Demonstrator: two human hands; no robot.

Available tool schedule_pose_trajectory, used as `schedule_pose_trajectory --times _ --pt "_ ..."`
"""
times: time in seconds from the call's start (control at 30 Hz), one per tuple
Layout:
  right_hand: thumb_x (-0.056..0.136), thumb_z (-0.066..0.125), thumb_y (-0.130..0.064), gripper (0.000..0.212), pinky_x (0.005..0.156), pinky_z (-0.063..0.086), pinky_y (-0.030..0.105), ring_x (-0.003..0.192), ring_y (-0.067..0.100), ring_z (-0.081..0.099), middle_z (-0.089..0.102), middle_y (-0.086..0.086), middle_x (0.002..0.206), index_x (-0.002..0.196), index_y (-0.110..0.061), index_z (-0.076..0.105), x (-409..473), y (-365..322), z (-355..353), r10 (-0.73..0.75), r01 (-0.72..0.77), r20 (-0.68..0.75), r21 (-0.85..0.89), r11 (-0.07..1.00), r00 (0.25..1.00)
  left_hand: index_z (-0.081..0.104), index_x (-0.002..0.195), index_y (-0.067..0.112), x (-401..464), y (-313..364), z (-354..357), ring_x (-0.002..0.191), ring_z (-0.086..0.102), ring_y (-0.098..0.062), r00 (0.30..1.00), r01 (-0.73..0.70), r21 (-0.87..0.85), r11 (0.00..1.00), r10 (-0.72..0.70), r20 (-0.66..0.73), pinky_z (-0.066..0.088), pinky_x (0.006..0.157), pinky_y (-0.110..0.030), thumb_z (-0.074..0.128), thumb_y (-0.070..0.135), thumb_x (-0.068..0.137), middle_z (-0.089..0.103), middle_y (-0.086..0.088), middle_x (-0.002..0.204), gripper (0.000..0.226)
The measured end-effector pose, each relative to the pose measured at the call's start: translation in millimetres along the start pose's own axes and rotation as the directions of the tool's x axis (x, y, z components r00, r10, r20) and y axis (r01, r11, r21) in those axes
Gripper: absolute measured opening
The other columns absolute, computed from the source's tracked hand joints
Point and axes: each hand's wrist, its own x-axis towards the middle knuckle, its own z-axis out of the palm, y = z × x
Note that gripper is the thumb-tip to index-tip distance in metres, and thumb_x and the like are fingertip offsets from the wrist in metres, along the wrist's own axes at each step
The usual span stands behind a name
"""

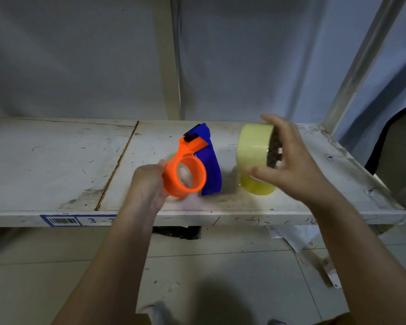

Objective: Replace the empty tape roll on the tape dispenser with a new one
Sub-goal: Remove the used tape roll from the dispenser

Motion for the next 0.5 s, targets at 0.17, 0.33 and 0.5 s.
schedule_pose_trajectory --times 0.17,0.33,0.5 --pt "0.055 0.071 -0.053 0.098 0.100 0.043 0.050 0.126 0.027 0.048 0.044 0.002 0.141 0.137 -0.027 0.023 14 44 -16 0.361 -0.374 -0.247 -0.009 0.927 0.899 0.060 0.075 0.004 -10 -10 12 0.084 0.059 -0.027 0.999 0.011 -0.034 0.999 -0.009 0.050 0.051 0.093 -0.055 0.045 0.014 0.097 0.061 -0.016 0.089 0.029" --pt "0.061 0.063 -0.064 0.089 0.093 0.043 0.051 0.120 0.041 0.046 0.047 0.017 0.133 0.132 -0.018 0.036 15 88 -18 0.528 -0.644 -0.374 -0.361 0.674 0.763 0.057 0.072 0.010 -22 -16 27 0.077 0.060 -0.022 0.999 -0.046 -0.022 0.999 0.046 0.005 0.051 0.090 -0.047 0.044 0.017 0.098 0.061 -0.007 0.077 0.030" --pt "0.070 0.054 -0.073 0.090 0.096 0.038 0.052 0.126 0.042 0.037 0.037 0.016 0.143 0.140 -0.021 0.030 11 108 -6 0.606 -0.696 -0.348 -0.436 0.571 0.715 0.056 0.079 0.013 -29 -19 35 0.084 0.057 -0.023 0.990 -0.137 -0.008 0.990 0.137 -0.036 0.049 0.087 -0.043 0.042 0.024 0.099 0.058 -0.003 0.079 0.027"
